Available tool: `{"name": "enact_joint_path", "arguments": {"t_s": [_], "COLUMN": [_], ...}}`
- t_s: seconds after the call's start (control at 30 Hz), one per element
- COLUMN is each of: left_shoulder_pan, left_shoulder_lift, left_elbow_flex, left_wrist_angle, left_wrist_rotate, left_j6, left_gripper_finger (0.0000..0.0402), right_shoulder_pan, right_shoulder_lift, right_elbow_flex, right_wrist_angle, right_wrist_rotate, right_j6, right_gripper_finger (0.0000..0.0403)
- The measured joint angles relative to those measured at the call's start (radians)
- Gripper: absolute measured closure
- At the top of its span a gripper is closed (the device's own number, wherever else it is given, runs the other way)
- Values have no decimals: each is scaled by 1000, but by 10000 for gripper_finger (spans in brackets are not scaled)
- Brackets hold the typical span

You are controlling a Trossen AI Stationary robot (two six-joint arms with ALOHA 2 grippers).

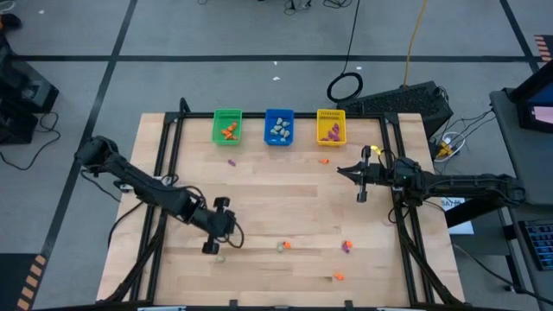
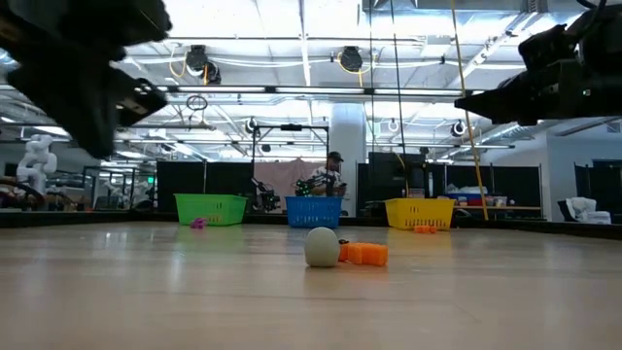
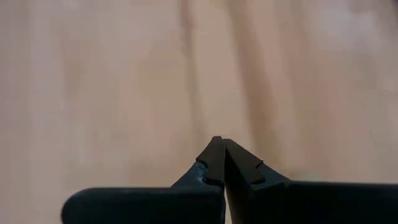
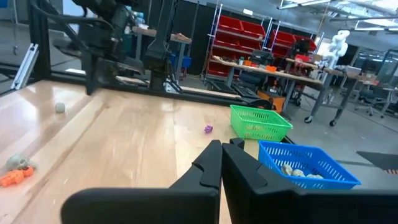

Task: Sort Halloween decoration
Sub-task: Put the white skull toy into the blue bin

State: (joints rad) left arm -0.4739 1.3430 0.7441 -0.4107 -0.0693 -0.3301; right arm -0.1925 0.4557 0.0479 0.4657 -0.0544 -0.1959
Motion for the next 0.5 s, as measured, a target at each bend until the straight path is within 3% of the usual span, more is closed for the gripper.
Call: {"name": "enact_joint_path", "arguments": {"t_s": [0.23, 0.37, 0.5], "left_shoulder_pan": [-159, -246, -289], "left_shoulder_lift": [0, 0, 18], "left_elbow_flex": [0, 1, 2], "left_wrist_angle": [-18, -17, -13], "left_wrist_rotate": [105, 70, 14], "left_j6": [-269, -476, -663], "left_gripper_finger": [402, 397, 358], "right_shoulder_pan": [0, 0, 0], "right_shoulder_lift": [0, 0, 0], "right_elbow_flex": [1, 1, 2], "right_wrist_angle": [-1, -1, -1], "right_wrist_rotate": [0, 0, 0], "right_j6": [0, 0, 0], "right_gripper_finger": [403, 403, 403]}}
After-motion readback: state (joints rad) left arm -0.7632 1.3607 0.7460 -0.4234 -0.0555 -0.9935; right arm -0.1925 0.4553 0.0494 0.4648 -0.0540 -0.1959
